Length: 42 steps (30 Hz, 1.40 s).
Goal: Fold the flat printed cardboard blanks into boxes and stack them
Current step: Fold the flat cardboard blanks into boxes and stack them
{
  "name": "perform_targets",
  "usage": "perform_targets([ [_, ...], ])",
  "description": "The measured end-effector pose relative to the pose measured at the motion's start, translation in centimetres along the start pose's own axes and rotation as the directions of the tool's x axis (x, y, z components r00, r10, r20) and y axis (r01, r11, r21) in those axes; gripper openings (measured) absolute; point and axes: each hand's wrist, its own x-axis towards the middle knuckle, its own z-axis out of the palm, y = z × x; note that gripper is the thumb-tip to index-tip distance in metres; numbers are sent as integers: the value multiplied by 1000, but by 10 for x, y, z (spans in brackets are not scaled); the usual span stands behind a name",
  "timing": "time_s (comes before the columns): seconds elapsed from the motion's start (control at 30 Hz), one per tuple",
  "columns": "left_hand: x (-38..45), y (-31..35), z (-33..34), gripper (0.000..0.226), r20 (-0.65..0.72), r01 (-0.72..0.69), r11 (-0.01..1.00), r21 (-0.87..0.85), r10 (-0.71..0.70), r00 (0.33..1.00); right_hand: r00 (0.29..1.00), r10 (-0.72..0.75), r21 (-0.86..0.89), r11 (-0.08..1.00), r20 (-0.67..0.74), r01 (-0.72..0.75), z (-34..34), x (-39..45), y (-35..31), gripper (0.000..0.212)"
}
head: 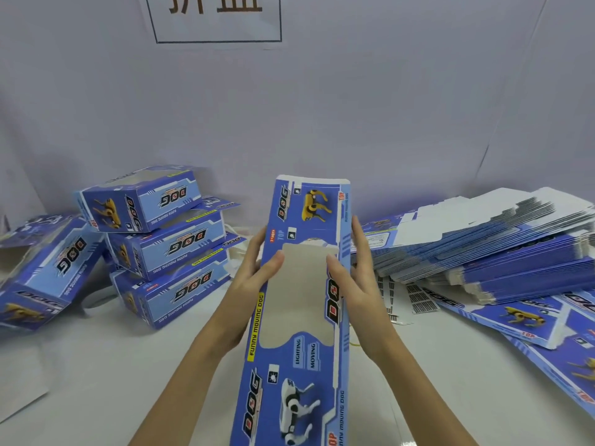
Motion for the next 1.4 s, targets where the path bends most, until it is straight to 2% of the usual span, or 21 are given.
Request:
perform_targets([
  [0.07, 1, -1, 2, 50, -3, -3, 1000, 7, 3, 1000, 998, -43, -3, 999, -45, 43, -3, 2, 5, 71],
  [0.13, 1, -4, 0, 56, -1, -25, 999, 32, 25, 1000, 999, -33, 79, 996, -18, 35, -6, 2, 7, 65],
  [0.3, 0, -8, -2, 51, -7, -86, 996, -15, 86, 996, 1000, 14, 115, 993, 7, -15, -3, 2, 13, 53],
  [0.37, 0, -9, -3, 56, 12, -70, 997, -22, 70, 997, 999, 49, 143, 989, 10, -49, -3, 2, 16, 48],
  [0.53, 0, -9, -3, 45, 42, -12, 1000, -17, 12, 999, 996, 91, 161, 983, -16, -87, -5, 3, 22, 25],
  [0.7, 3, -11, -6, 46, -6, -29, 999, 19, 29, 1000, 992, 121, 177, 976, 27, -124, -7, 5, 19, 28],
  [0.93, 6, -15, -11, 47, -23, -35, 999, -29, 35, 999, 991, 125, 112, 985, 44, -129, -3, 6, 18, 21],
  [0.97, 7, -15, -10, 47, -56, -51, 998, -26, 50, 997, 982, 172, 116, 977, 77, -181, -3, 9, 17, 15],
  [1.0, 8, -17, -9, 46, -115, -73, 997, -29, 69, 991, 969, 182, 147, 967, 169, -207, -11, 6, 17, 12],
  [1.07, 12, -18, -8, 42, -287, -120, 991, -62, 98, 953, 925, 303, 210, 913, 227, -351, -25, 11, 10, 23],
  [1.13, 16, -17, -12, 39, -443, -168, 979, -119, 99, 891, 878, 427, 210, 858, 218, -469, -30, 19, 8, 46],
  [1.17, 18, -17, -15, 40, -502, -179, 974, -137, 88, 860, 854, 441, 297, 806, 276, -512, -35, 15, 6, 57],
  [1.2, 19, -16, -19, 41, -543, -180, 972, -148, 73, 836, 849, 392, 373, 774, 353, -512, -40, 9, 8, 65],
  [1.23, 20, -16, -21, 42, -567, -175, 971, -160, 54, 822, 852, 356, 426, 751, 384, -505, -41, 6, 12, 71],
  [1.27, 20, -15, -22, 41, -570, -163, 971, -174, 36, 821, 873, 345, 437, 764, 345, -475, -39, 5, 16, 71],
  [1.3, 20, -15, -20, 44, -550, -139, 973, -184, 15, 835, 896, 313, 437, 790, 315, -430, -36, 6, 18, 62],
  [1.37, 18, -17, -18, 56, -456, -59, 983, -177, -29, 889, 932, 260, 407, 845, 253, -346, -25, 9, 18, 26],
  [1.4, 17, -20, -18, 63, -398, -9, 988, -154, -54, 916, 948, 229, 406, 862, 220, -303, -24, 8, 22, 21],
])
